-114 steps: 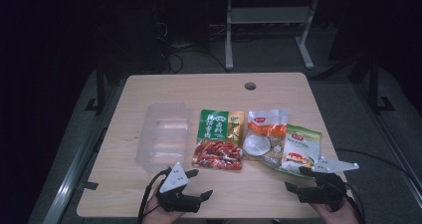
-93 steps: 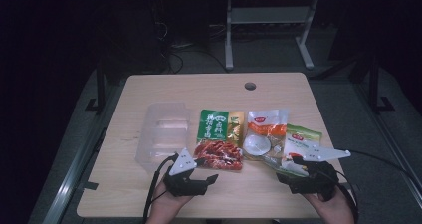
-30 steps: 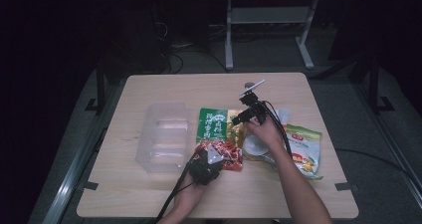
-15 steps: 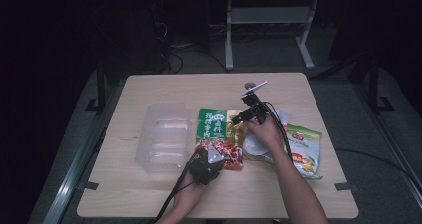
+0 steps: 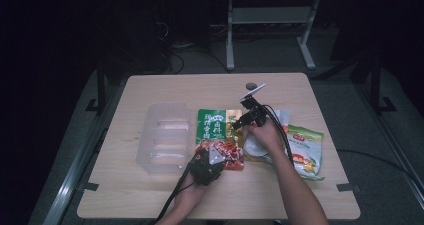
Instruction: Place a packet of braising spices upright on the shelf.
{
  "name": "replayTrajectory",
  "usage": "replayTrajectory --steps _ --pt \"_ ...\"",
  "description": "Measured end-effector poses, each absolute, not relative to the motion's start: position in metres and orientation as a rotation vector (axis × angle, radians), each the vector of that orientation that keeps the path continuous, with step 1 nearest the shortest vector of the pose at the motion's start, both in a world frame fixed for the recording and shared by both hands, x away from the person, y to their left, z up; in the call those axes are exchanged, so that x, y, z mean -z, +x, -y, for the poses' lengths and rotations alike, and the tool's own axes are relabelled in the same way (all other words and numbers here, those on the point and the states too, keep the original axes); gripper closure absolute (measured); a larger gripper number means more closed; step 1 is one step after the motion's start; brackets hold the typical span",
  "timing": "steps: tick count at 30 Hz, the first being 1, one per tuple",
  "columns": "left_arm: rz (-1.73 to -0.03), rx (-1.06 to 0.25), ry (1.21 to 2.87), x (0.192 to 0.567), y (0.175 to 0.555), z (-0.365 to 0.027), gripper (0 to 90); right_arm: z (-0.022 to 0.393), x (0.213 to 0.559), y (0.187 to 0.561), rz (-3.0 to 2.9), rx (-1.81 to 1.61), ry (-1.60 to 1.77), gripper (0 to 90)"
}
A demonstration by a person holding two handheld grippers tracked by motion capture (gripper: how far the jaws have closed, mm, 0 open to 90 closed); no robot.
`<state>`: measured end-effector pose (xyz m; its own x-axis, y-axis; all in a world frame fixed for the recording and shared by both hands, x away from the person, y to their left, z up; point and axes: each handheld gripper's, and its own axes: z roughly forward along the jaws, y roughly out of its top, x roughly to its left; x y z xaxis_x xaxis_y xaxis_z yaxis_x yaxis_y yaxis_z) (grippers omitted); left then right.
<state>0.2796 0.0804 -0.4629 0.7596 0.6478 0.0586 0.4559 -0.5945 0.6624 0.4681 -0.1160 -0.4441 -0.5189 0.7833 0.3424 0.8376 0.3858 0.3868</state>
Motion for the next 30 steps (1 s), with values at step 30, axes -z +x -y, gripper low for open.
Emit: replayTrajectory --steps 30 --pt "-0.866 -0.317 2.159 0.438 0.283 -0.089 49.7 0.129 0.394 0.427 2.547 1.063 -1.293 90.0"
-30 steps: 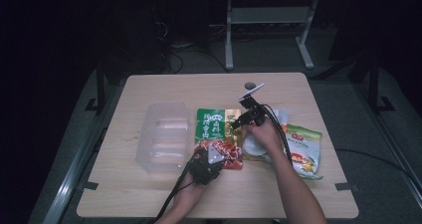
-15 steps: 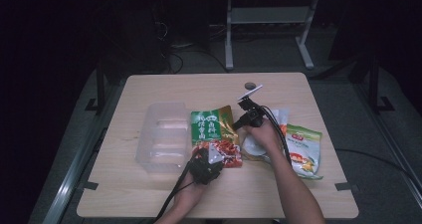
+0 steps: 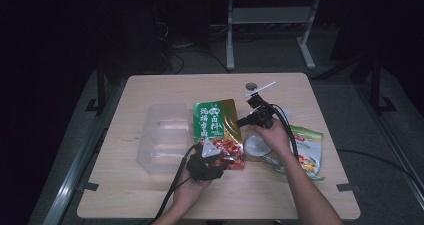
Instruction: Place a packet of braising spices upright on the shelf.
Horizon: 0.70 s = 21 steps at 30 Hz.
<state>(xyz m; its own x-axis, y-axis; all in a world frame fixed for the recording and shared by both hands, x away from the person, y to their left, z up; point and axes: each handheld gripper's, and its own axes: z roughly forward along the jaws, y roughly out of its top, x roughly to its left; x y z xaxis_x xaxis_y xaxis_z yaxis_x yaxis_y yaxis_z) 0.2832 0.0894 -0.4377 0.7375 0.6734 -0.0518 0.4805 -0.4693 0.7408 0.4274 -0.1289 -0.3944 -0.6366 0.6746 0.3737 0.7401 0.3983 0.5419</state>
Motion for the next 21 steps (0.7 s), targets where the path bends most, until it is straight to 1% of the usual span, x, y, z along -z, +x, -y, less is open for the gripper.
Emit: replayTrajectory --steps 1,3,6,8,10,12,14,21 --pt "-0.865 -0.321 2.143 0.436 0.283 -0.091 47.8 0.13 0.39 0.423 2.56 1.069 -1.287 90.0" --pt "-0.866 -0.29 2.097 0.431 0.284 -0.094 44.2 0.135 0.379 0.413 2.58 1.096 -1.271 90.0" --pt "-0.861 -0.301 2.076 0.425 0.286 -0.096 35.6 0.142 0.363 0.397 2.618 1.172 -1.241 90.0" --pt "-0.879 -0.29 2.026 0.42 0.287 -0.097 32.6 0.146 0.354 0.387 2.643 1.203 -1.23 90.0" --pt "-0.876 -0.301 2.017 0.415 0.289 -0.099 27.9 0.151 0.344 0.372 2.702 1.225 -1.195 90.0" --pt "-0.878 -0.303 1.999 0.412 0.291 -0.1 26.8 0.156 0.338 0.36 2.752 1.248 -1.166 90.0" --pt "-0.882 -0.306 1.996 0.41 0.293 -0.1 22.9 0.162 0.334 0.349 2.789 1.269 -1.142 90.0" --pt "-0.936 -0.297 1.961 0.41 0.304 -0.096 19.4 0.183 0.329 0.318 2.885 1.341 -1.081 90.0"
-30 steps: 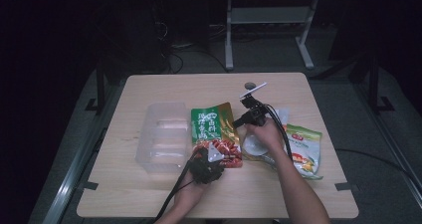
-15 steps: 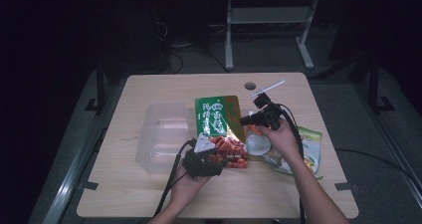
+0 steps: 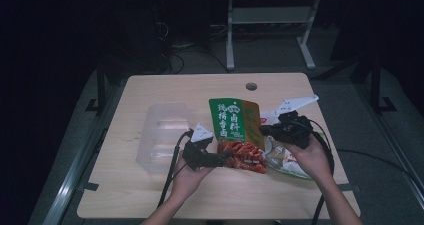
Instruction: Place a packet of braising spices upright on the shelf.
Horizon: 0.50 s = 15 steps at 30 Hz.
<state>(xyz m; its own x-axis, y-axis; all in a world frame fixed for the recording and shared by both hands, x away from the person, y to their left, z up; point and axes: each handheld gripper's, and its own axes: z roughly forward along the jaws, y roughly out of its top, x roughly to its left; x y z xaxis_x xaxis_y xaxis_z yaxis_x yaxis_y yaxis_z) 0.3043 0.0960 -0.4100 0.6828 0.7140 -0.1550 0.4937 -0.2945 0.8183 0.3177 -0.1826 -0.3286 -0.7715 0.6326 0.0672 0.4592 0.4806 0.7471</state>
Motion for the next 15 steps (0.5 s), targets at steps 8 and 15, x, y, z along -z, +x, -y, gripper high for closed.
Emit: replayTrajectory --steps 8,15 --pt "-0.932 -0.232 1.942 0.412 0.325 -0.087 19.5 0.205 0.327 0.297 -2.459 -1.181 0.852 90.0" --pt "-0.909 -0.057 1.919 0.416 0.347 -0.077 26.8 0.217 0.331 0.29 -2.453 -1.184 0.823 90.0"
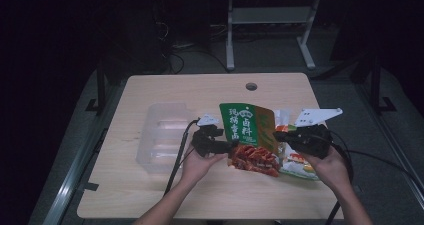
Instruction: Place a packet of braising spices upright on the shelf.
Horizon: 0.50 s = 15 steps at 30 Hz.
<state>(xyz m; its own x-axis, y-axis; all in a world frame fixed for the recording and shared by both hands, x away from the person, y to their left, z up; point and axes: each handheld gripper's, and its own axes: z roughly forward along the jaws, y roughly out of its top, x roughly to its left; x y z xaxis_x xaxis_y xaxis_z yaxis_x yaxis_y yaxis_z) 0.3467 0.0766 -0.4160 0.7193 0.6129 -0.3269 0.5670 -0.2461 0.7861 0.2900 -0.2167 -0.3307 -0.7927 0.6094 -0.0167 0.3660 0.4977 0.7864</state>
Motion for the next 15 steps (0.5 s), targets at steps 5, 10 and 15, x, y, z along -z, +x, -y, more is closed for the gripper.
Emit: replayTrajectory --steps 5,10,15 --pt "-0.865 -0.002 1.922 0.416 0.348 -0.072 37.0 0.221 0.336 0.292 -2.461 -1.214 0.837 90.0" --pt "-0.843 -0.016 1.912 0.415 0.344 -0.078 51.4 0.227 0.344 0.298 -2.498 -1.258 0.888 90.0" --pt "-0.826 -0.034 1.943 0.42 0.34 -0.079 65.3 0.227 0.363 0.308 -2.568 -1.233 0.948 88.2"
